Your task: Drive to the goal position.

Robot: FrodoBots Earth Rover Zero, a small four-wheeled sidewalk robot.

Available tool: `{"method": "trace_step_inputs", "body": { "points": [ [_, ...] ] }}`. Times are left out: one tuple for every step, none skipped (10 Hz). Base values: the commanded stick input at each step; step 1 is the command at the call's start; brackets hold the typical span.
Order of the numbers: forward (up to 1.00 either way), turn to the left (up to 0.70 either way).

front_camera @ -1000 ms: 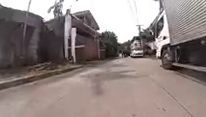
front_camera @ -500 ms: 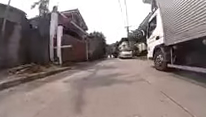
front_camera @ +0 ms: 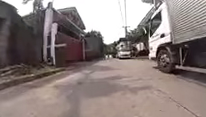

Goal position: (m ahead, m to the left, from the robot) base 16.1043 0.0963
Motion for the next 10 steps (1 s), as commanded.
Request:
{"method": "trace_step_inputs", "body": {
  "points": [
    [0.85,0.0],
    [0.85,0.0],
    [0.85,0.0],
    [0.85,0.0],
    [0.85,0.0],
    [0.85,0.0],
    [0.85,0.0],
    [0.85,0.0],
    [0.85,0.0],
    [0.85,0.0]
  ]
}}
